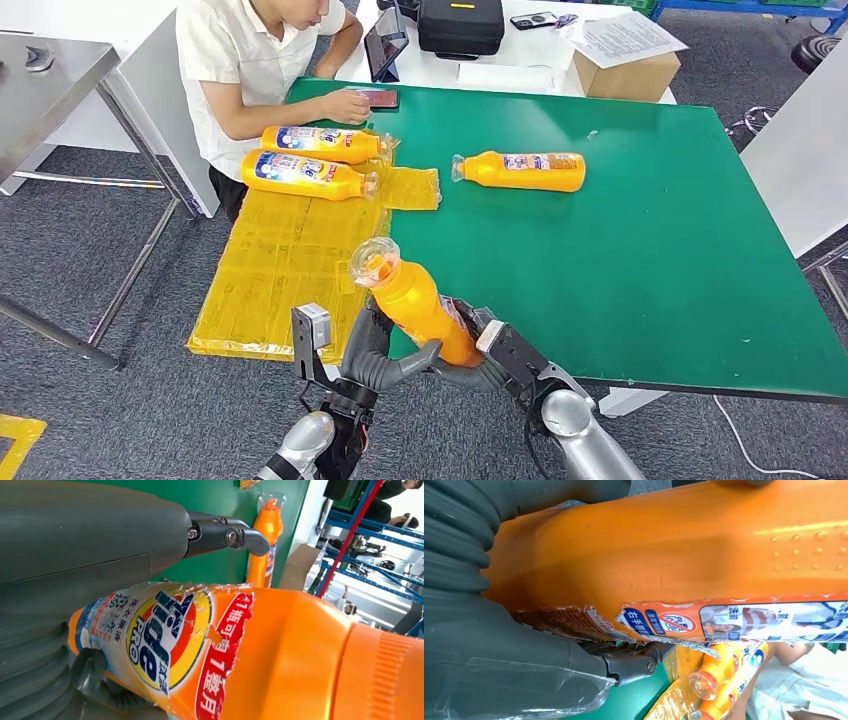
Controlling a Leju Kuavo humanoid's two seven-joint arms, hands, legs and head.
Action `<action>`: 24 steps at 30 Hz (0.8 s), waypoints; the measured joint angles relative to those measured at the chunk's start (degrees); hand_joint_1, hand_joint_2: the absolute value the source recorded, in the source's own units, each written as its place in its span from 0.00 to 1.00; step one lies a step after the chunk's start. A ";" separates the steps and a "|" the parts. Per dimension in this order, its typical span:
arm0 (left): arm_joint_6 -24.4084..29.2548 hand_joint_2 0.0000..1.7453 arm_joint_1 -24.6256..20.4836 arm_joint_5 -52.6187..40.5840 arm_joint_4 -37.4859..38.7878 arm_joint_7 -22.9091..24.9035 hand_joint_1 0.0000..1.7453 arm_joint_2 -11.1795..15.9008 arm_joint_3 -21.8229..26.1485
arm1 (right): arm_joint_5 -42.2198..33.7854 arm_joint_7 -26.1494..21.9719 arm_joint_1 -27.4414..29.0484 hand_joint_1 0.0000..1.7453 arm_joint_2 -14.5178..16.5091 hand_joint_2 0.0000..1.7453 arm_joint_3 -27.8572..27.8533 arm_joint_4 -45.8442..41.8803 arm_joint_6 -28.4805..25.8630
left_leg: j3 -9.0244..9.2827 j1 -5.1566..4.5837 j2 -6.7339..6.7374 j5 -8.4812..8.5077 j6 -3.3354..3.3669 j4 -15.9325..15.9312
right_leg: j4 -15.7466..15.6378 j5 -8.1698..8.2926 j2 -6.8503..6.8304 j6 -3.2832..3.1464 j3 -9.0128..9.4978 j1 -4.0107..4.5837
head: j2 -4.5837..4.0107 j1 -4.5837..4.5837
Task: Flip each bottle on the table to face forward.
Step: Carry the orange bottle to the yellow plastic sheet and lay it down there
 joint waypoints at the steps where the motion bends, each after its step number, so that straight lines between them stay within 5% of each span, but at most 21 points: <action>1: 0.00 1.00 0.00 0.00 0.00 0.00 0.00 0.00 0.01 | 0.00 -0.01 0.03 1.00 0.01 1.00 0.08 -0.08 -0.01 | 0.00 0.00 -0.01 0.00 0.00 0.00 | 0.00 0.00 -0.01 0.00 0.00 0.00 | 0.00 0.00; 24: 0.00 1.00 -0.02 0.00 0.00 0.00 0.00 0.00 0.01 | 0.00 -0.01 0.14 1.00 0.01 1.00 0.54 -0.44 -0.04 | -0.02 0.00 -0.02 0.00 0.00 0.00 | 0.00 0.00 -0.02 0.00 -0.02 0.00 | 0.00 0.00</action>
